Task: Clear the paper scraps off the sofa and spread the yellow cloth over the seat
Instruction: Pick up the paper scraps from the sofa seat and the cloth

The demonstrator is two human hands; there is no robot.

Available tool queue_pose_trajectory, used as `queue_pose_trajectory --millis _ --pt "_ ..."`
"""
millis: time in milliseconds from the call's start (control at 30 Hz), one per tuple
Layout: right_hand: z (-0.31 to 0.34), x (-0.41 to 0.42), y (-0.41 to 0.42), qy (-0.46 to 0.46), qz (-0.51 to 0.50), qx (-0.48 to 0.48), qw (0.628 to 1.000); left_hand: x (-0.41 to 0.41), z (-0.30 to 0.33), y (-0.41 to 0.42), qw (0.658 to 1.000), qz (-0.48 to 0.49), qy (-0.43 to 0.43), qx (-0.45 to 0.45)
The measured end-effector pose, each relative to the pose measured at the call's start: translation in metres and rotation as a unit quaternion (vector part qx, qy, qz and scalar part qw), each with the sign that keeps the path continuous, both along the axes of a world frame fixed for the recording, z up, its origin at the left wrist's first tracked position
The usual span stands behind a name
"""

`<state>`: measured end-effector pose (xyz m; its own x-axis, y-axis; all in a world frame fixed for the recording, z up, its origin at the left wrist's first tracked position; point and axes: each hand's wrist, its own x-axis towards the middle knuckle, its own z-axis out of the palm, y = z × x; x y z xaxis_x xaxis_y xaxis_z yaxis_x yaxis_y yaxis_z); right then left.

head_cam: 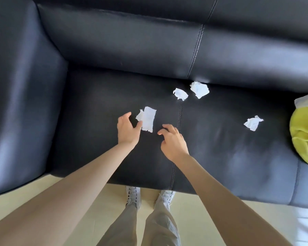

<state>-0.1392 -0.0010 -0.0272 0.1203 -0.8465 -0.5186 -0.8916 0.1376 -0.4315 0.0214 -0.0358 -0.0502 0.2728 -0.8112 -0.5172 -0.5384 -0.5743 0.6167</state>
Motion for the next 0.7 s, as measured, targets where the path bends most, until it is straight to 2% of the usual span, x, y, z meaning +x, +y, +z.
queue_pose_trajectory --millis 133,233,400,533,700 --pt "-0.006 -0.026 -0.04 0.022 -0.062 -0.007 0.998 -0.011 -0.006 -0.019 0.992 -0.104 -0.06 0.028" --pt "-0.01 -0.037 -0.072 0.03 -0.103 0.003 0.994 -0.018 -0.009 -0.031 0.987 -0.094 -0.121 0.056" --pt "-0.014 -0.043 -0.1 0.051 -0.086 0.027 0.995 -0.019 -0.012 -0.04 0.979 -0.114 -0.157 0.056" --pt "-0.018 -0.043 -0.098 0.049 -0.081 0.042 0.995 -0.018 -0.012 -0.038 0.98 -0.133 -0.14 0.047" --pt "-0.021 -0.045 -0.084 0.05 -0.075 0.027 0.996 -0.025 -0.008 -0.035 0.994 -0.042 -0.032 0.095"
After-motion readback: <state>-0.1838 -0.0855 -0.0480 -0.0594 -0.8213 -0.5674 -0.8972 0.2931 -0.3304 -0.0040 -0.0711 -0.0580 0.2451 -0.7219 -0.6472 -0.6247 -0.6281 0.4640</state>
